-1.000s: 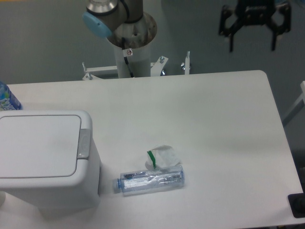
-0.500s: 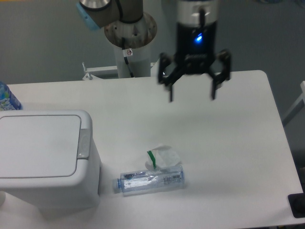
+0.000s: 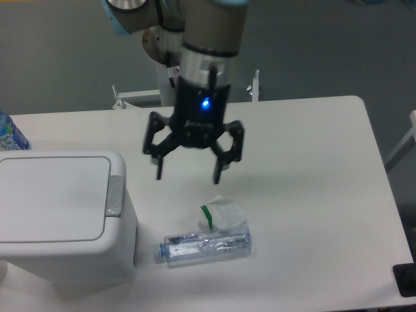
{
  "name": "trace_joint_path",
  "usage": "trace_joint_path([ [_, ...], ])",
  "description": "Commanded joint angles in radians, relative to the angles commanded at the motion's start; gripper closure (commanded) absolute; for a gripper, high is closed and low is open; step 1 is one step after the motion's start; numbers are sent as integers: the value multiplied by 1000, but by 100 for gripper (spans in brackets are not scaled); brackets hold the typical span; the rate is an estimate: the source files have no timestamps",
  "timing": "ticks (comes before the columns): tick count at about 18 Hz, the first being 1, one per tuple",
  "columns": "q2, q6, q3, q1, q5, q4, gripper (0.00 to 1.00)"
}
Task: Open the trash can
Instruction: 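Lower the gripper fingers onto the lid edge of the trash can, then push the lid edge down so the trash can lid flips open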
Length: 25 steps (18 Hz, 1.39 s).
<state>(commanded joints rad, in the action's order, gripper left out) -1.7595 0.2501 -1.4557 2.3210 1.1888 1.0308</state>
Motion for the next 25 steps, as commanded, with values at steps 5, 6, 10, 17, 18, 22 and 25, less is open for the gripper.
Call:
trace_joint_path([
  [5, -14, 3, -8, -28, 0, -5, 0],
  [6, -21, 3, -8, -29, 0, -15, 0],
  [10, -34, 3, -11, -35, 2, -32, 0],
  [17, -44, 3, -22, -40, 3, -34, 0],
  [18, -46, 3, -22, -40, 3, -32, 0],
  [22, -48, 3, -22, -42, 3, -34, 0],
  [25, -48, 3, -22, -42, 3, -34, 0],
])
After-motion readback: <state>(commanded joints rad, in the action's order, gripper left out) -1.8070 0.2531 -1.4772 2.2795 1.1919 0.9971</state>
